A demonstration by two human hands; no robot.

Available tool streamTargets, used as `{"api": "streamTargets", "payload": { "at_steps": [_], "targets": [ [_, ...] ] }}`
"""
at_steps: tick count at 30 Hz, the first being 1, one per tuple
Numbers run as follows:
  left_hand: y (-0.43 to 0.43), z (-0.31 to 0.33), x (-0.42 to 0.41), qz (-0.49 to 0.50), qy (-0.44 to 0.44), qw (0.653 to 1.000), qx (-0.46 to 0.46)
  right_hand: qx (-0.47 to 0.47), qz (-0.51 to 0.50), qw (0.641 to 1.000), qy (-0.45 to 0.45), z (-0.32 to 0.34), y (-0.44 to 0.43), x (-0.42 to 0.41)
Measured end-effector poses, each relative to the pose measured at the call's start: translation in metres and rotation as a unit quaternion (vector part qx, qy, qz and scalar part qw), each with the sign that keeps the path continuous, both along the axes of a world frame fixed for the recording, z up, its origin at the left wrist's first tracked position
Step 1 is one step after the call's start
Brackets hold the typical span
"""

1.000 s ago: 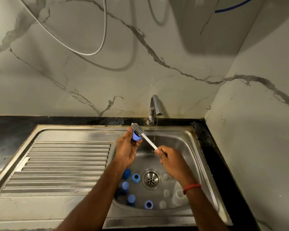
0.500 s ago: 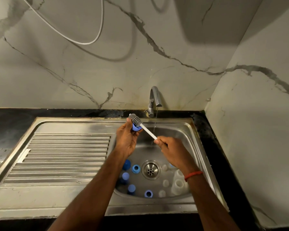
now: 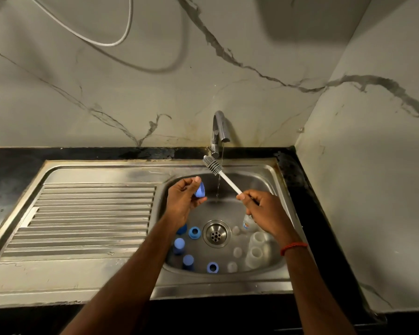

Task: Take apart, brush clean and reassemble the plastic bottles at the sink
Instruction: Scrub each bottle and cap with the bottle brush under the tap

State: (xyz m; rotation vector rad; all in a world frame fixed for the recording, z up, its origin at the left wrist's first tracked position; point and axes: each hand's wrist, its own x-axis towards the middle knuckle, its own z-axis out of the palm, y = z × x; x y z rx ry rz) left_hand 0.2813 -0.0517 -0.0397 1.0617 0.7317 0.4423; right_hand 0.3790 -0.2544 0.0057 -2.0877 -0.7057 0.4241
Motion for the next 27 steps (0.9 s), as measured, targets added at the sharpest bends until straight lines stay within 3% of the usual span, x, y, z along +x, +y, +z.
{"api": "streamTargets", "payload": {
  "at_steps": [5,8,11,13,21,27],
  "targets": [
    [-0.004,-0.020,-0.001,-0.046,0.065,0.997,0.025,-0.013,0.003,1.000,0.023,-0.008,-0.005,0.005],
    [-0.005,-0.038,-0.003,-0.082,0.128,0.983,0.106,-0.042,0.003,0.999,0.013,-0.015,-0.005,0.009],
    [-0.005,-0.060,-0.007,-0.156,0.221,0.920,0.284,-0.087,0.005,0.996,-0.002,-0.021,-0.002,0.014],
    [-0.007,-0.073,-0.007,-0.201,0.258,0.879,0.348,-0.099,0.013,0.995,0.001,-0.026,0.001,0.019],
    [-0.019,-0.126,-0.007,-0.330,0.339,0.755,0.453,-0.092,0.017,0.996,-0.007,-0.046,0.011,0.038],
    [-0.027,-0.144,0.000,-0.376,0.427,0.635,0.523,-0.098,0.024,0.995,-0.018,-0.062,0.009,0.046]
  ]
}}
